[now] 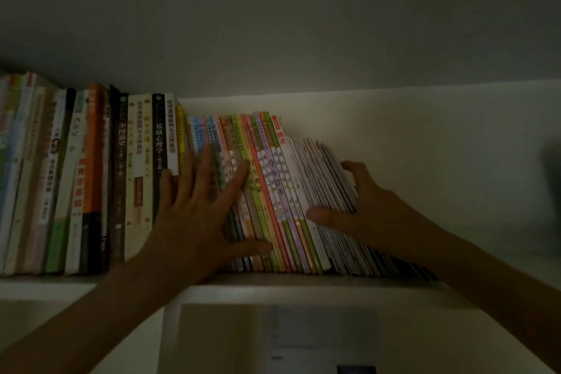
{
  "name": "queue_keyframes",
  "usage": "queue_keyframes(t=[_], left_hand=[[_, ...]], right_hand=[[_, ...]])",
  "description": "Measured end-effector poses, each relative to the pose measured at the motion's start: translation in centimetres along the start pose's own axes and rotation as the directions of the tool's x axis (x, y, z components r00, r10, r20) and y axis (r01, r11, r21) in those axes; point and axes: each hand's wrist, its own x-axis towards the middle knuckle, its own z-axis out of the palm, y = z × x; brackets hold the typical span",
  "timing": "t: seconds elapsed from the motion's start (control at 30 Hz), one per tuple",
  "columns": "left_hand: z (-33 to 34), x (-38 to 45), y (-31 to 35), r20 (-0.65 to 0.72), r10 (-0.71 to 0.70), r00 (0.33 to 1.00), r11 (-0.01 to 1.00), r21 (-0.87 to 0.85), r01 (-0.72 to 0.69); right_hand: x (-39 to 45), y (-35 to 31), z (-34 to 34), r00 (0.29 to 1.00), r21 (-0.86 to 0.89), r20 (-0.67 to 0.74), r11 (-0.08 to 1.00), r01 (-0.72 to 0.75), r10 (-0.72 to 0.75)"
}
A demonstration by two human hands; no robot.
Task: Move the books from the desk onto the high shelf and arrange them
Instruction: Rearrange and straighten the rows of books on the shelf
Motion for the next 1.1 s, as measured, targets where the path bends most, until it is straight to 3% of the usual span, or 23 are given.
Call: queue_keyframes(t=[0.1,0.23,0.4,0.47,0.53,0.63,0.73,0.9,1.0,1.1], left_hand=[[0.4,0.0,-0.6,0.043,0.113,0.993,0.992,0.048,-0.115],[0.7,-0.1,-0.6,0.026,0.116,0.993,0.992,-0.060,-0.114],[-0.9,-1.1,-1.7,-0.013,0.086,0.996,0.932,-0.353,-0.085],[-1.4,-2.3,-2.8,-0.088,0.011,0.996,0.945,-0.326,-0.039],[-1.5,-3.2,-4.2,-0.134,-0.147,0.980,0.948,-0.302,0.101],[-1.0,-3.5,-5.4,-0.038,-0.302,0.953,0.893,-0.361,0.268],[-0.2,-3.2,-6.1,0.011,-0.269,0.963,0.893,-0.373,0.253],[0.1,-3.0,-6.9,0.050,-0.223,0.973,0.895,-0.385,0.225],[-0.3,-3.3,-6.5,0.031,-0.211,0.977,0.917,-0.338,0.209],[-1.2,-3.6,-7.4,-0.042,-0.249,0.968,0.933,-0.277,0.229]], right_hand=[[1.1,-0.7,1.5,0.982,0.098,-0.190,0.995,0.011,0.008],[2.8,-1.9,3.0,0.919,0.190,-0.383,0.981,-0.027,0.099],[2.8,-2.1,2.7,0.923,0.250,-0.351,0.966,-0.072,0.159],[2.4,-2.2,2.3,0.922,0.260,-0.365,0.965,-0.030,0.127],[1.8,-2.1,2.4,0.919,0.184,-0.390,0.983,0.019,0.056],[0.7,-1.7,3.0,0.930,-0.042,-0.366,0.999,0.026,-0.040],[0.4,-1.3,3.1,0.936,-0.123,-0.350,0.992,-0.026,-0.019],[0.6,-1.9,3.5,0.917,-0.052,-0.398,0.997,-0.050,0.025],[0.5,-1.9,3.9,0.902,-0.006,-0.430,0.999,-0.048,0.041],[0.4,-2.0,3.9,0.890,-0.076,-0.456,0.997,-0.024,-0.013]])
